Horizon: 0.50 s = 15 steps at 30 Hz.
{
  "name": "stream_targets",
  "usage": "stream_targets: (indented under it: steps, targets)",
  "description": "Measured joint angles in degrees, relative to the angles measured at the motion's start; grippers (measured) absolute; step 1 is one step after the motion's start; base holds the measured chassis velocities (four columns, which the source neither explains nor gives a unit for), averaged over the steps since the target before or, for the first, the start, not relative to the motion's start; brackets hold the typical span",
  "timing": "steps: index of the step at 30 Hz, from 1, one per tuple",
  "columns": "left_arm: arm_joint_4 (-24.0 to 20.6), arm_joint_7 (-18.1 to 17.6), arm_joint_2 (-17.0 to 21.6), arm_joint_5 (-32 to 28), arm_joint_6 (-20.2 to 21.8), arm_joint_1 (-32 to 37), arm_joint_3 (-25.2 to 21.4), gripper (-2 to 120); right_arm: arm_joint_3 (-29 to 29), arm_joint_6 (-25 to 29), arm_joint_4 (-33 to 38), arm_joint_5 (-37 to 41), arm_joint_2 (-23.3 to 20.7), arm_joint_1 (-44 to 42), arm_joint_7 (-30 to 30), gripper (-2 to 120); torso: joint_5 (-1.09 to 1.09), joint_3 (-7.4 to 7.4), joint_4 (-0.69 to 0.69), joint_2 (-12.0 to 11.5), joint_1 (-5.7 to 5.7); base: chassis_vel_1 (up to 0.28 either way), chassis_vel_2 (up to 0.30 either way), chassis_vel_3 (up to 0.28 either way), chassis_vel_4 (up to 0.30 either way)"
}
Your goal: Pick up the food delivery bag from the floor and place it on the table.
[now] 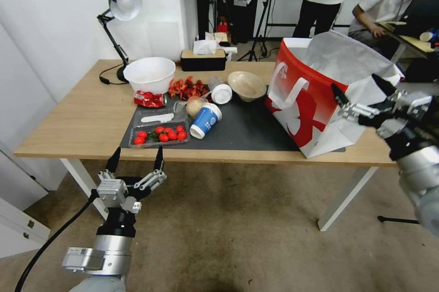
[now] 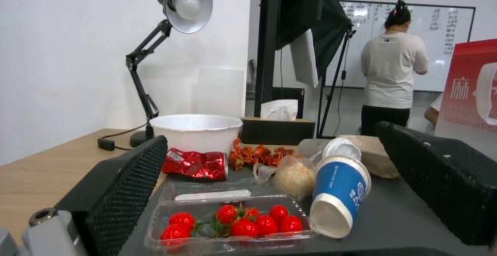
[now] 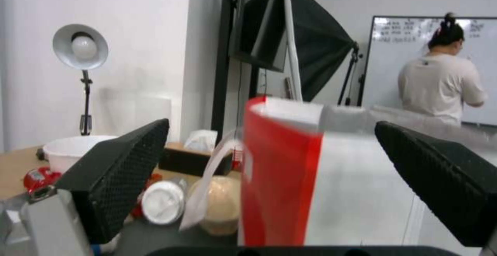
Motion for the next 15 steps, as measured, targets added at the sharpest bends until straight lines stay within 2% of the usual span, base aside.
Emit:
stream_targets:
  steps: [5,6,7,10,15]
  targets:
    - [0.7,0.2,-0.2,0.1,0.0,-0.1,0.0,100,-1.6,3.0,1.5,-5.7,5.6,-6.4,1.4,100,0.01,0.0,-0.02,0.0,0.0,0.0,0.0,0.0,0.0]
    - [1.0,0.4,-0.3,0.3,-0.1,-0.1,0.1,100,-2.5,3.9,1.5,-7.3,8.3,-8.4,1.7,100,0.01,0.0,-0.02,0.0,0.0,0.0,0.0,0.0,0.0]
    - [1.0,0.4,-0.3,0.3,-0.1,-0.1,0.1,100,-2.5,3.9,1.5,-7.3,8.3,-8.4,1.7,100,0.01,0.0,-0.02,0.0,0.0,0.0,0.0,0.0,0.0]
    - [2.1,1.1,-0.6,0.7,-0.8,-0.2,0.6,100,-5.3,7.4,-0.3,-9.8,13.8,-11.0,0.8,100,0.02,0.0,-0.02,0.0,0.0,0.0,0.0,0.0,0.0]
    - [3.0,1.6,-0.6,1.0,-1.7,0.0,0.7,100,-8.1,11.2,-3.5,-13.2,17.9,-11.8,-0.1,100,0.01,0.0,-0.02,0.0,0.0,0.0,0.0,0.0,0.0]
